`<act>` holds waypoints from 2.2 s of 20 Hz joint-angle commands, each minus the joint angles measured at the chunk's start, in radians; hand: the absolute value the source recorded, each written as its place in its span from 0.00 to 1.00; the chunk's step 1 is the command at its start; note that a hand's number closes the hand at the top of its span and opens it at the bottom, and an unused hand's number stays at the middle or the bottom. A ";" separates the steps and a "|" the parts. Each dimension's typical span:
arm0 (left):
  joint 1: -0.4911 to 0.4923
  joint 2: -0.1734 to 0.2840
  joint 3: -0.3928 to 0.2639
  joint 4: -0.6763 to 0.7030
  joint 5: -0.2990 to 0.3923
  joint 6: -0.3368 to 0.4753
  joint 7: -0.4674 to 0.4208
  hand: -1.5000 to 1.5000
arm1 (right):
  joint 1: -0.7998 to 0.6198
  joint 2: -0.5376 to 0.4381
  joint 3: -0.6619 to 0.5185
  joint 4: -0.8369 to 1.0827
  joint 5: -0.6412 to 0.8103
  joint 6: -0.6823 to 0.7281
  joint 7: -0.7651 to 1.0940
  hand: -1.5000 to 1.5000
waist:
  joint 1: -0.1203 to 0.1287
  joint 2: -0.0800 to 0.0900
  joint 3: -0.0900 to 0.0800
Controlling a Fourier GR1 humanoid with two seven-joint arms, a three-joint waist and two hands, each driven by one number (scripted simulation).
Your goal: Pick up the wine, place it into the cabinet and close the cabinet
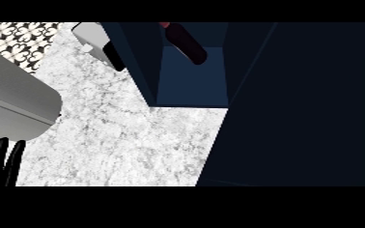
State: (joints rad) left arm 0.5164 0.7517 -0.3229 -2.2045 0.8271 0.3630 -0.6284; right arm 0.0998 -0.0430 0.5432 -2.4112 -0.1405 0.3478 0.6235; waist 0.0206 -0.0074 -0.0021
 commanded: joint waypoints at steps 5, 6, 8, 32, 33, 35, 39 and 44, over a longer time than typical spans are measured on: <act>0.202 0.059 0.222 0.009 0.089 -0.225 -0.060 0.00 | -0.260 0.042 0.218 0.068 0.246 -0.250 0.067 1.00 | 0.013 -0.001 -0.001; 0.182 0.075 0.242 -0.007 0.111 -0.218 -0.023 0.00 | -0.327 0.042 0.259 0.054 0.259 -0.296 0.126 1.00 | 0.010 -0.001 -0.001; 0.222 0.071 0.265 -0.066 0.101 -0.207 -0.009 0.00 | -0.417 0.043 0.253 0.112 0.283 -0.340 0.133 1.00 | 0.011 0.001 0.000; 0.220 0.014 0.477 -0.026 0.189 -0.430 0.185 0.00 | -1.046 0.006 -0.188 1.026 0.130 -0.446 -0.242 1.00 | 0.002 0.011 0.002; 0.164 0.014 0.427 -0.008 0.161 -0.393 0.217 0.00 | -1.065 0.021 -0.181 1.019 0.152 -0.459 -0.207 1.00 | -0.011 0.011 0.002; 0.162 -0.005 0.385 0.000 0.135 -0.406 0.207 0.00 | -1.062 -0.023 -0.254 1.152 0.106 -0.397 -0.348 1.00 | -0.001 0.018 0.002; 0.077 -0.034 0.331 -0.049 0.087 -0.286 0.282 0.00 | -1.111 0.006 -0.273 1.198 0.139 -0.405 -0.353 1.00 | -0.010 0.014 0.002; 0.003 -0.071 0.254 0.013 0.035 -0.266 0.276 0.00 | -1.152 -0.082 -0.334 1.272 0.113 -0.330 -0.388 1.00 | -0.015 0.022 0.002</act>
State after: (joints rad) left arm 0.5723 0.7039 -0.0198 -2.2117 0.9013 0.0575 -0.3672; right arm -0.9927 -0.0222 0.3219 -1.2807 -0.0527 0.0112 0.2644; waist 0.0182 -0.0163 -0.0072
